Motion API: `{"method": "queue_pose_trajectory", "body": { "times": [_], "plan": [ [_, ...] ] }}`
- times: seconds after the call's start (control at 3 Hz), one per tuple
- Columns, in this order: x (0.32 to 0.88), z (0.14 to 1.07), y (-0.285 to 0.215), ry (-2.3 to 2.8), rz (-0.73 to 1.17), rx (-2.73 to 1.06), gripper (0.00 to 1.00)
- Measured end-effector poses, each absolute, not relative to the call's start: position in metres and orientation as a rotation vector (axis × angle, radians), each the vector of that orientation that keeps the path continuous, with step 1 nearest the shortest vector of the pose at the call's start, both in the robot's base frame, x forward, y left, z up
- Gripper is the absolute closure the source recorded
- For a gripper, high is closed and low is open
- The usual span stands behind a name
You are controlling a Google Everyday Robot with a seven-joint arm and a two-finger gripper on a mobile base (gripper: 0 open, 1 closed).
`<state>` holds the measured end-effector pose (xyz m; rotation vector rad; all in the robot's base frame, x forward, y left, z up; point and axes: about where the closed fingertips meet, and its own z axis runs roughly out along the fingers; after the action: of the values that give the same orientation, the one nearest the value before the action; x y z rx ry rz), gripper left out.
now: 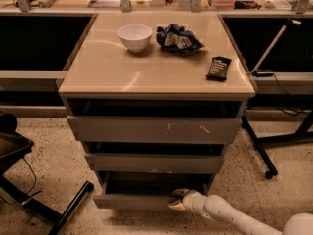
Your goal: Open bottom drawer
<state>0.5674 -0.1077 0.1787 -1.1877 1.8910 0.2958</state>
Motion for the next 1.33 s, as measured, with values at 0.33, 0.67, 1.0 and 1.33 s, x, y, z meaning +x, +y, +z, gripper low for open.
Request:
{"method": "queue_pose_trajectory", "body": {
  "times": [0.33, 0.67, 1.0, 1.33],
  "plan": [
    [0.553, 0.177, -0.102, 1.878, 0.316, -1.214, 1.0],
    [0.552, 0.181, -0.102, 1.878, 0.316, -1.214, 1.0],
    [0.535, 0.178, -0.105, 1.876, 0.319, -1.22, 1.0],
    [0.533, 0.181, -0.105, 1.876, 0.319, -1.22, 1.0]
  ]
}}
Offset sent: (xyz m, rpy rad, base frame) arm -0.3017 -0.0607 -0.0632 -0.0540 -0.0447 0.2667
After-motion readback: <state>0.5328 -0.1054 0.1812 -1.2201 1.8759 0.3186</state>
